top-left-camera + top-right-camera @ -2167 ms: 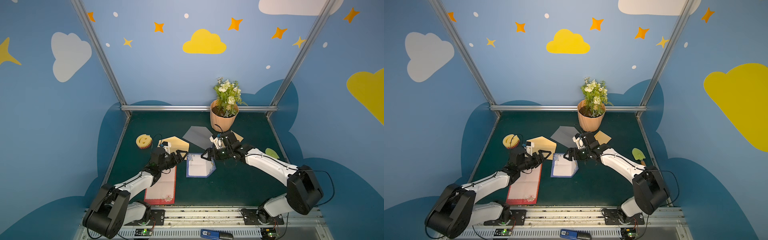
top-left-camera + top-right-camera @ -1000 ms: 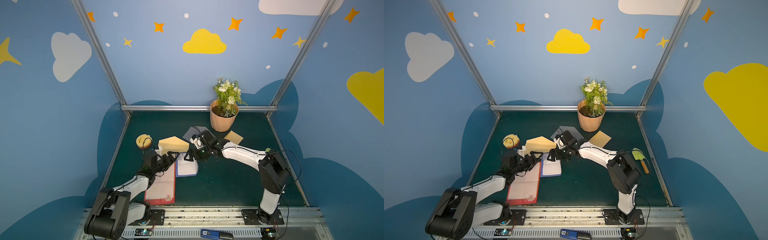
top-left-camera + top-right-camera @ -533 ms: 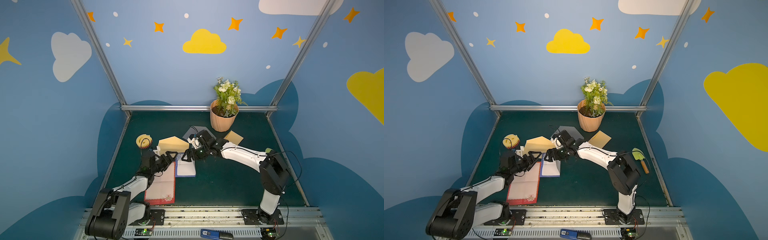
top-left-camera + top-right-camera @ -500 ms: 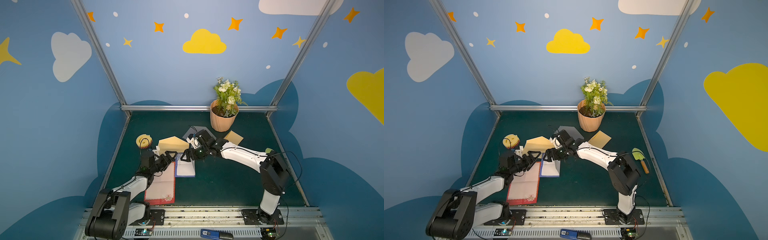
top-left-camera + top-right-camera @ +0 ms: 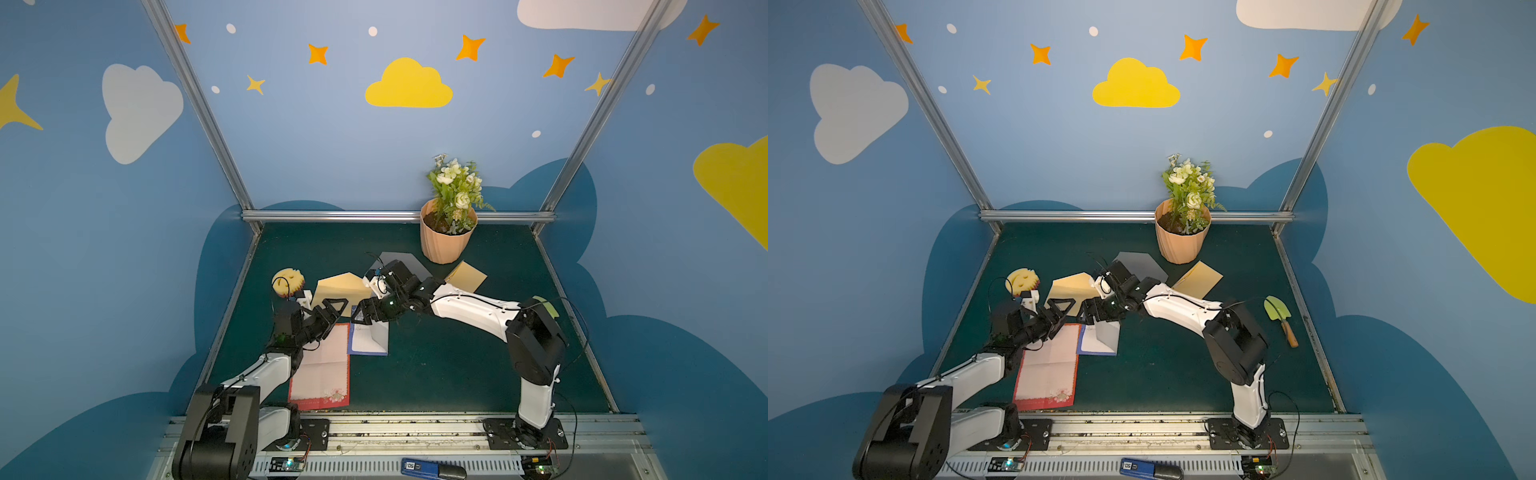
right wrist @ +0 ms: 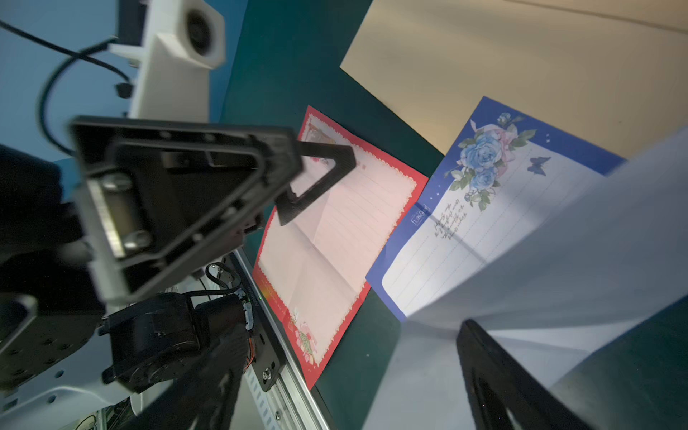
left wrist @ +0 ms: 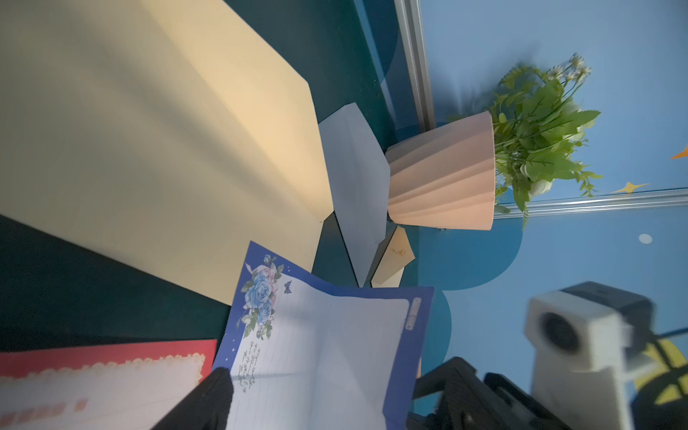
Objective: Fold the letter paper in half and place it into the envelope
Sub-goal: Fold the letter paper at the center of the board.
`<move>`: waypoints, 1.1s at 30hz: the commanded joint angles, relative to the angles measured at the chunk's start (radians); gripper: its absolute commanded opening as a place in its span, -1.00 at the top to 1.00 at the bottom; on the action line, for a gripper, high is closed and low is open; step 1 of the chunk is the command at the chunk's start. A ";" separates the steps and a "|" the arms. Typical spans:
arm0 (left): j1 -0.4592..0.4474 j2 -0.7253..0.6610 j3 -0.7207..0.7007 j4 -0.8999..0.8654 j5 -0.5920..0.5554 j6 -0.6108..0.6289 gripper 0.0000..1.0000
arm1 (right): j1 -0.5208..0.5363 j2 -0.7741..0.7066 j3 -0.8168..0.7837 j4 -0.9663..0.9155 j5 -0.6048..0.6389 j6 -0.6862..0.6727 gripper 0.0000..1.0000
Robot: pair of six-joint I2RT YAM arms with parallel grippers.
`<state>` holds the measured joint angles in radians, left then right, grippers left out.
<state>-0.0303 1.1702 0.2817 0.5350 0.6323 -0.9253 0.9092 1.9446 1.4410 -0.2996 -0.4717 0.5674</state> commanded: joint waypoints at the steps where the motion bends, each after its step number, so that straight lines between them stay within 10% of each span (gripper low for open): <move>1: 0.011 -0.048 0.003 0.004 0.023 -0.013 -0.82 | -0.012 0.038 0.028 0.030 -0.028 0.017 -0.75; 33: -0.105 -0.087 0.042 -0.028 0.036 -0.060 -0.86 | -0.110 0.101 -0.165 0.216 -0.031 0.107 -0.75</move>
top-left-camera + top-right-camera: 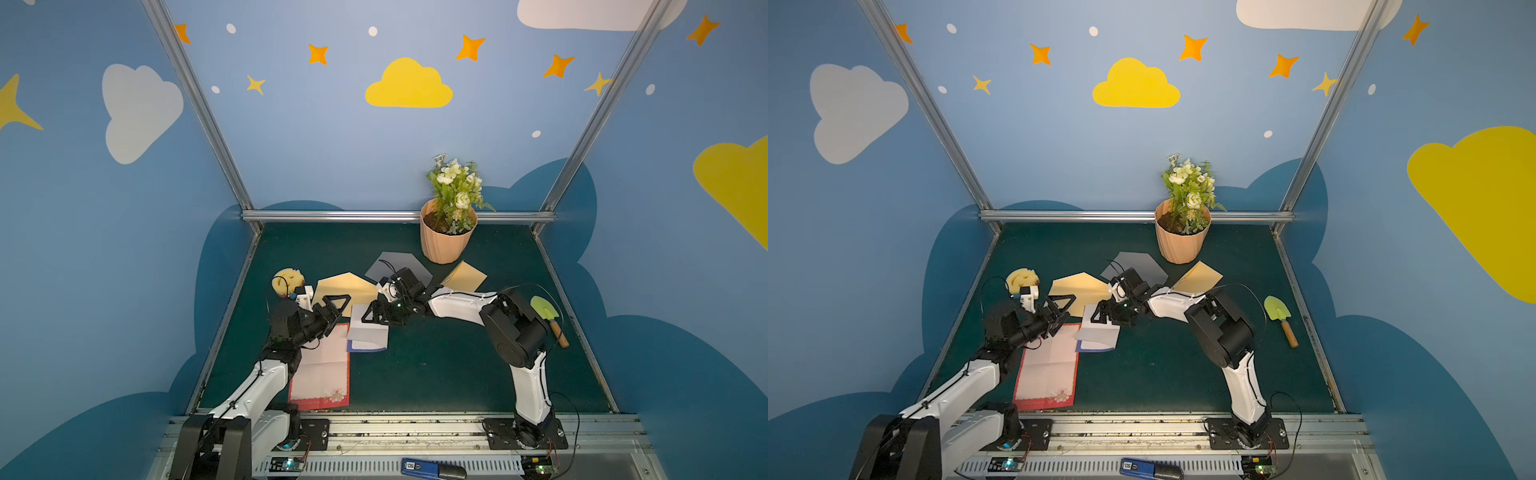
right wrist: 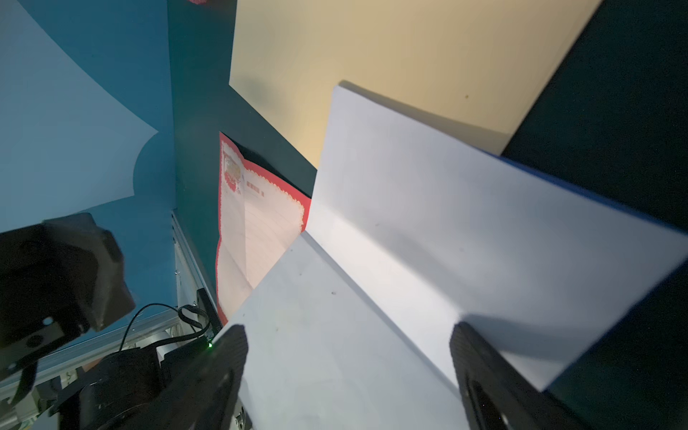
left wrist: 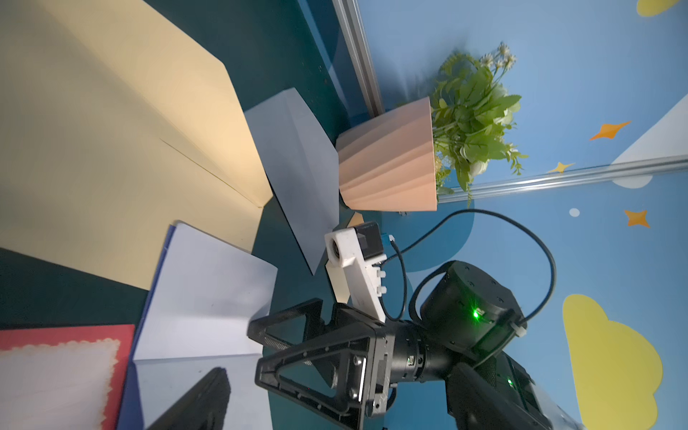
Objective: Fold the letter paper in half and place it into the envelope
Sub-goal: Fold the letter paper at the center of the board.
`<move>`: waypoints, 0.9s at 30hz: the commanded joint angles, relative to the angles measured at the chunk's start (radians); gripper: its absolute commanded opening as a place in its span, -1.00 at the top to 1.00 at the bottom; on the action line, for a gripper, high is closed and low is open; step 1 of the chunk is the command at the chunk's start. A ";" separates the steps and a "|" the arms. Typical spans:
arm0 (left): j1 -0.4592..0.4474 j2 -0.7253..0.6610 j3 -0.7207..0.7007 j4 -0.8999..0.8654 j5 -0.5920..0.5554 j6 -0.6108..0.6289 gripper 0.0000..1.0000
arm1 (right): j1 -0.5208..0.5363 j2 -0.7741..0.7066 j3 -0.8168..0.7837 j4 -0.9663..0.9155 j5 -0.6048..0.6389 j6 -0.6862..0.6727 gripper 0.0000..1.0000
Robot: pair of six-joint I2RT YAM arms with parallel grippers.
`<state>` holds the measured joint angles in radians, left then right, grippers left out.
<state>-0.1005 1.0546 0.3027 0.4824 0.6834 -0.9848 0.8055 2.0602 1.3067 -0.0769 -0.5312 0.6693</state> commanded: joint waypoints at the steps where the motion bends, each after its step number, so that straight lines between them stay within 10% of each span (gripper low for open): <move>1: -0.054 0.049 0.018 0.037 -0.027 -0.003 -0.86 | -0.009 -0.026 -0.037 -0.003 0.030 0.005 -0.75; 27: -0.186 0.471 -0.007 0.294 -0.077 -0.008 -0.85 | -0.066 -0.185 -0.218 0.030 0.058 -0.005 -0.67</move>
<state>-0.2829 1.5101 0.3027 0.7399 0.6128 -0.9993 0.7422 1.8744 1.1000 -0.0456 -0.4648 0.6804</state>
